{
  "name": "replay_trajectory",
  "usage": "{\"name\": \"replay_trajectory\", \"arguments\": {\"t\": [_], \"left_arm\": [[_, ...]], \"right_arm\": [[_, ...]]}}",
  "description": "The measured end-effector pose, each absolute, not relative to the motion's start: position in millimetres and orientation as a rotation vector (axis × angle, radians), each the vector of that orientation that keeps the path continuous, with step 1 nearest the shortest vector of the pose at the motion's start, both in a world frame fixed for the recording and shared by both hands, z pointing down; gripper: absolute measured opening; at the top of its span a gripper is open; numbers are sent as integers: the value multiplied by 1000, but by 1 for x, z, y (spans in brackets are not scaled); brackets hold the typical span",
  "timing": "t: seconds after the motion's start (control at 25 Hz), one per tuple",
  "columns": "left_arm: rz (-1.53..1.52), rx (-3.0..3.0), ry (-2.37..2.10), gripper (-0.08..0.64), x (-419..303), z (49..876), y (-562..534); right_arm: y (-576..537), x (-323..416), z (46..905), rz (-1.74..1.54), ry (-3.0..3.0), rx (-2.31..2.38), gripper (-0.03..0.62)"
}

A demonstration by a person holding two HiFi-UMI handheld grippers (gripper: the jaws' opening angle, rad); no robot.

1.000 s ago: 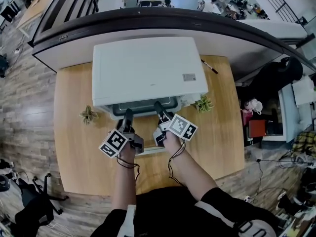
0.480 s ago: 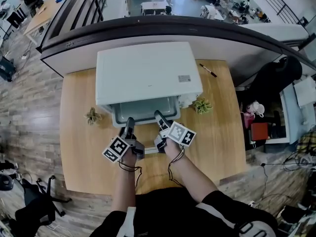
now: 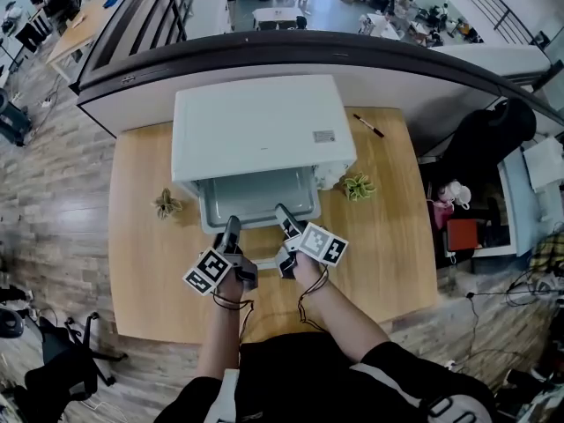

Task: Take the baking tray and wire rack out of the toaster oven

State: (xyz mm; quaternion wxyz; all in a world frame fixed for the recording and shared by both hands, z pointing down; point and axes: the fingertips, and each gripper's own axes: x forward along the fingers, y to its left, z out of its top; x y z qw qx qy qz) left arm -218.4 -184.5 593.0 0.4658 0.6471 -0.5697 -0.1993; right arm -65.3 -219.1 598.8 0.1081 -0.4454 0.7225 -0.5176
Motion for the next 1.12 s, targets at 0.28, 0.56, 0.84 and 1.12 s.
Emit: {"name": "replay_trajectory", "arguments": {"t": [0.28,0.56,0.84,1.12], "left_arm": [[-471,1570,-1419,167,-212,597,-154],[-438,1581,-1437,169,-205,595,-126],[-406,1592,-1433,169,-192,596,-91],[-353,1622,-1416,169,-179,592,-63]], "right_arm": [[-191,-60,603,-1540,2139,-1300,163],[-165,-54,602,-1549,2157,-1286,162],[-131,-43,604,-1556,2182,-1263,155],[-99,-30,603,-1556,2165,-1268,156]]}}
